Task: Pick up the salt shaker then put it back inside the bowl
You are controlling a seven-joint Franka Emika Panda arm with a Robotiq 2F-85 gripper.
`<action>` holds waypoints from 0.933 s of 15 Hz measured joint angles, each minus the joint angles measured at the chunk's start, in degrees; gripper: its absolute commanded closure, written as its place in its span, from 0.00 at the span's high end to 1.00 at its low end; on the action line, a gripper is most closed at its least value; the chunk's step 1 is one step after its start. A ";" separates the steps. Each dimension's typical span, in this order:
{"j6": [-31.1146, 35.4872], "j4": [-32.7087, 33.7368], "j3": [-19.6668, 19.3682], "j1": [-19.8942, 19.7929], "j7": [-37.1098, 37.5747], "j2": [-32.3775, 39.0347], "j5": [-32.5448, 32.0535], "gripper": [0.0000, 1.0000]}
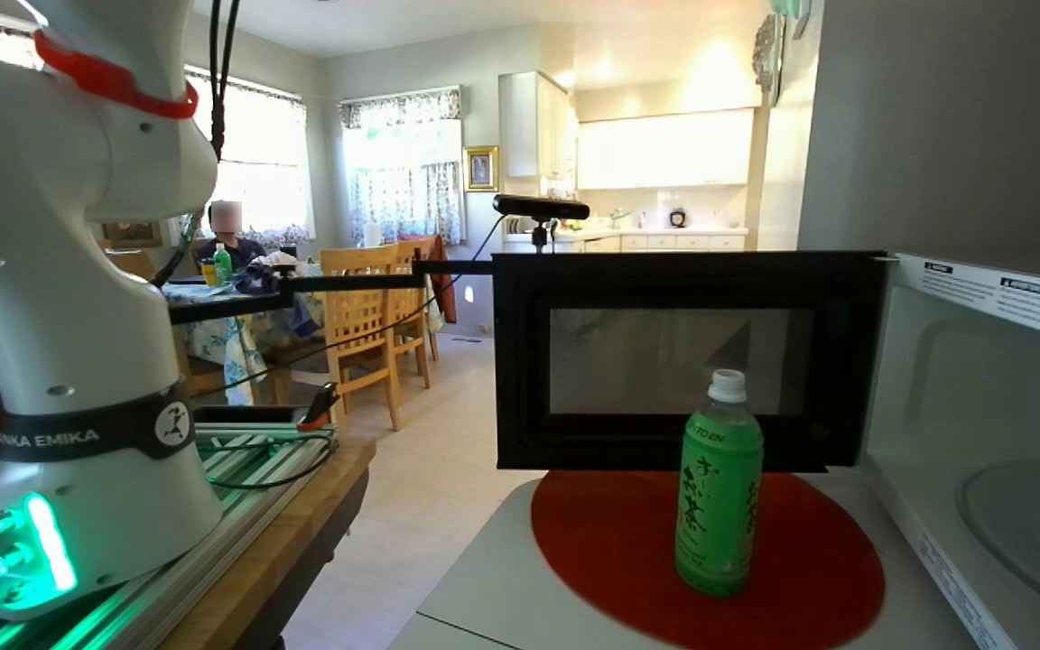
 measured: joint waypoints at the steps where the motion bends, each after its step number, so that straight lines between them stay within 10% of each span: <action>1: 0.87 0.00 0.12 -0.01 -0.25 0.29 0.00 1.00; 14: 4.46 -0.02 0.92 -0.11 -1.08 1.97 -0.03 1.00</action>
